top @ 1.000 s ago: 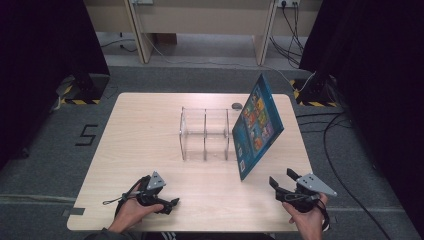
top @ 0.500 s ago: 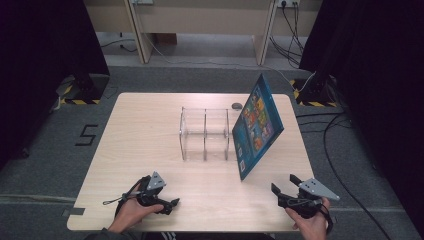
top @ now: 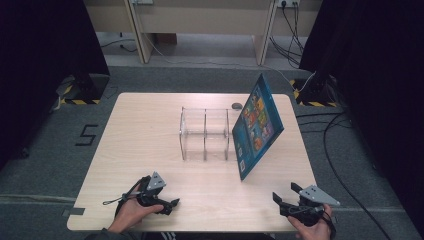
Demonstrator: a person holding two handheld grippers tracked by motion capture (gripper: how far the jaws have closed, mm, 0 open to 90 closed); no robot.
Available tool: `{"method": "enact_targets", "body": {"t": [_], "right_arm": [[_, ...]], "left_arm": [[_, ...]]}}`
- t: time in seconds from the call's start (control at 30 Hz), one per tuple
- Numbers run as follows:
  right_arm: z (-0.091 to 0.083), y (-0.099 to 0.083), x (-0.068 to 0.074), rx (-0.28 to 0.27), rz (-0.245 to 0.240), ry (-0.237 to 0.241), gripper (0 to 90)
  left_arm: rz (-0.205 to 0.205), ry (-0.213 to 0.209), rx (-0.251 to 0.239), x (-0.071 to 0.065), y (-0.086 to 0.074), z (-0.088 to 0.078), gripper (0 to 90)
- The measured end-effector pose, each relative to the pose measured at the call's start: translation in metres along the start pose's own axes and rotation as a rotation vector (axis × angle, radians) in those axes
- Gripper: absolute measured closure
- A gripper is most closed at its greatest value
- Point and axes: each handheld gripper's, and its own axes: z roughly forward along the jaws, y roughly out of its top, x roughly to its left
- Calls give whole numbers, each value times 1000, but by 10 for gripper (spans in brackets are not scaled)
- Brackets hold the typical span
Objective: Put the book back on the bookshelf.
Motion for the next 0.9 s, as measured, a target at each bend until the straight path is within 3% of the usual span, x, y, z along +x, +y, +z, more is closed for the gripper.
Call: {"method": "enact_targets", "body": {"t": [0.9], "right_arm": [[-12, -21, 1, 120, -30, -7, 160]], "left_arm": [[9, -9, 4, -2, -4, -4, 3]]}}
